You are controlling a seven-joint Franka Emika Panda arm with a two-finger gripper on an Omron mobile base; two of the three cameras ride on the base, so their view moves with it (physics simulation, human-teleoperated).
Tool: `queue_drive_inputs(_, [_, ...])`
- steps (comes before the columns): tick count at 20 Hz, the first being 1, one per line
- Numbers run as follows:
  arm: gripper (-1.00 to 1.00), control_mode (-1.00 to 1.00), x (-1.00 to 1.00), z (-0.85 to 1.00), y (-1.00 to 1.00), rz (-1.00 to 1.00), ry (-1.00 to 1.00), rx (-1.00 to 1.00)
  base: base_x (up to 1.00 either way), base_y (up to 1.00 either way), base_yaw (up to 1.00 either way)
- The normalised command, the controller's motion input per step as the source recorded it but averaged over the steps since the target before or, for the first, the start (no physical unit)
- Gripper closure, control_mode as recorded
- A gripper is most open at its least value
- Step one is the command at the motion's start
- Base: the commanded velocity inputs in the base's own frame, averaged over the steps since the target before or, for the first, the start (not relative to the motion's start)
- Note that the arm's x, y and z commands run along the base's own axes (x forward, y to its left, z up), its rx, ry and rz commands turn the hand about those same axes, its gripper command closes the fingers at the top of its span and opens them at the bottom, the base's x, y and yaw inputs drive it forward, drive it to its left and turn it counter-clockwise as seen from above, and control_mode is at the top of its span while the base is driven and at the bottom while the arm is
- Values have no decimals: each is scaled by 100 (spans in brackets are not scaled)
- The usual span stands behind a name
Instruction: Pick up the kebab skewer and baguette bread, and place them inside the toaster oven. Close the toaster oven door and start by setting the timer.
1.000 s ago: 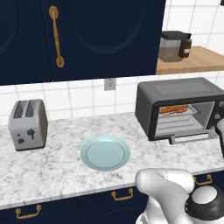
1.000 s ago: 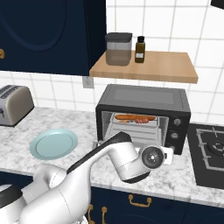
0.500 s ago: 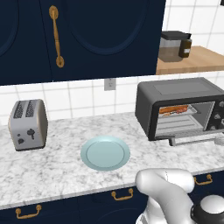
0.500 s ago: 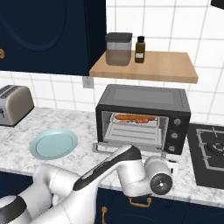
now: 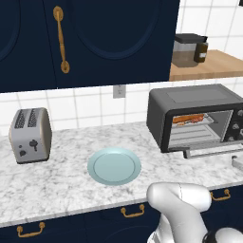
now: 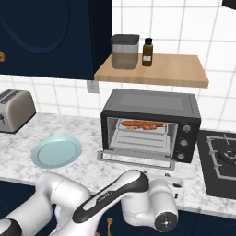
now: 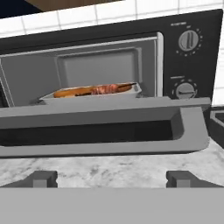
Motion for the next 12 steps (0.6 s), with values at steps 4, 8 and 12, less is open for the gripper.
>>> queue_drive_inputs(4, [-100,-100,28,-22,9,0,-13,2,0,0,0])
queue_drive_inputs(8, [-100,-100,34,-1,0,0,-10,4,0,0,0])
queue_drive_inputs(12, [-100,-100,37,0,0,0,-5,6,0,0,0])
